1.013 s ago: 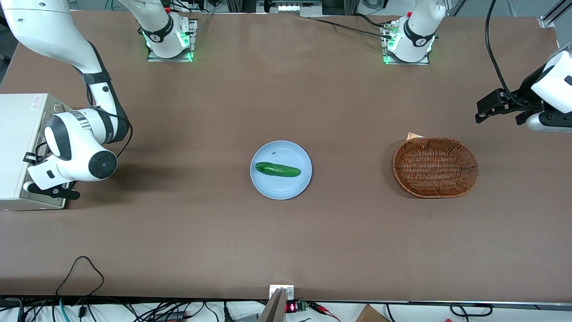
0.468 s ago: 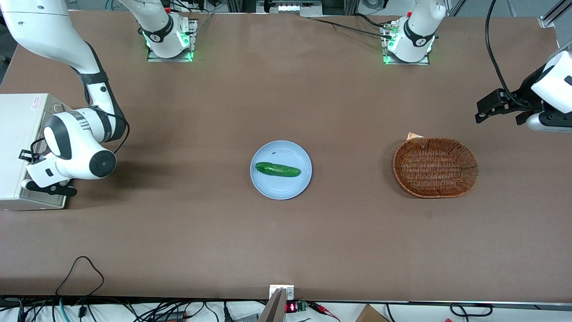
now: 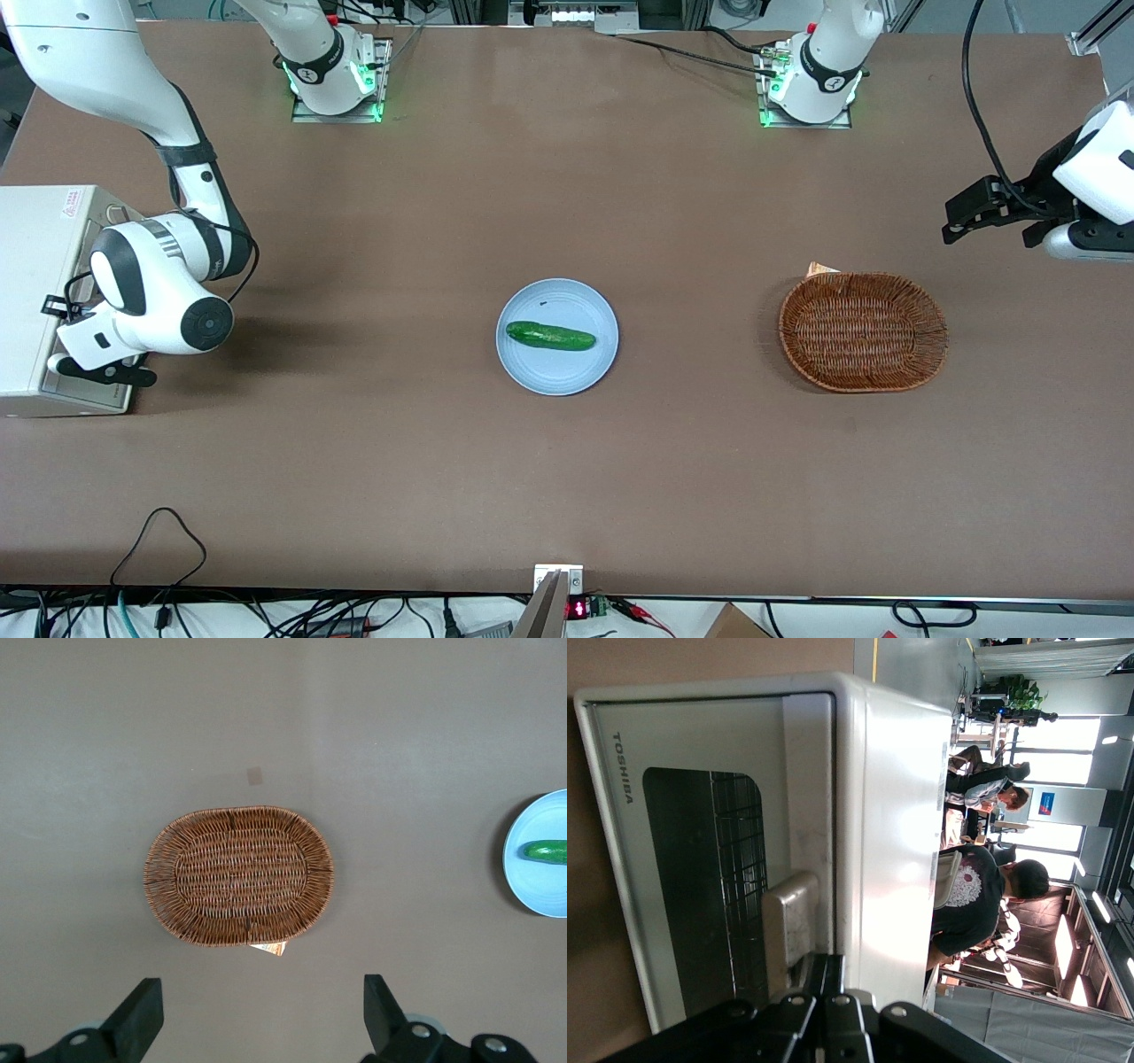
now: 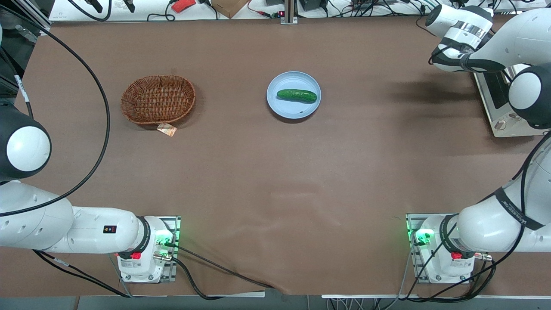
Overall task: Open oven door with right arm only
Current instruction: 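Pull the handle with the right gripper, swinging the door down open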
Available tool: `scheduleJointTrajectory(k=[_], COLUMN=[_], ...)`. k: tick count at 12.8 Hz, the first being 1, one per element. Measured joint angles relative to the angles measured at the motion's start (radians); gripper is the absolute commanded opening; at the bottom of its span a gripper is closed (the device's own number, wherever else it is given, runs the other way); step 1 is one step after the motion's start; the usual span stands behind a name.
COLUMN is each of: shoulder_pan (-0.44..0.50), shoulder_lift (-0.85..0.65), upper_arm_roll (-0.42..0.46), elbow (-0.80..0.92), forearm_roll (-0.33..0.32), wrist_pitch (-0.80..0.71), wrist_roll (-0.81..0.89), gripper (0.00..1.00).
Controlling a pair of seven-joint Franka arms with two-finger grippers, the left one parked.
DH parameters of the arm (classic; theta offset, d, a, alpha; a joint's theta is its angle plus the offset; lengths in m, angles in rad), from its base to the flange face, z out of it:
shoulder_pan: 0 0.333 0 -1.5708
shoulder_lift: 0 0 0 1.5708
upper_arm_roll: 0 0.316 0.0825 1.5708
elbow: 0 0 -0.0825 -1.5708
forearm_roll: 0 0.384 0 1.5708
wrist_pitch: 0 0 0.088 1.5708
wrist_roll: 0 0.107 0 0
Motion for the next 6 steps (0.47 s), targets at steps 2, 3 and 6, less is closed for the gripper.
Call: scheduleJointTrajectory(k=[2,3,6], shoulder_pan=[0.000,0.000,0.000], shoulder_lift=[0.000,0.000,-0.001], upper_arm_roll=[0.000,0.000,0.002], elbow=[-0.005,-0.006,-0.006], forearm_roll=[0.000,0.001,0.005], wrist_pitch=[0.001,0.001,0.001], wrist_roll=[0.000,0.001,0.001], gripper=[0.01,0.01,0.01])
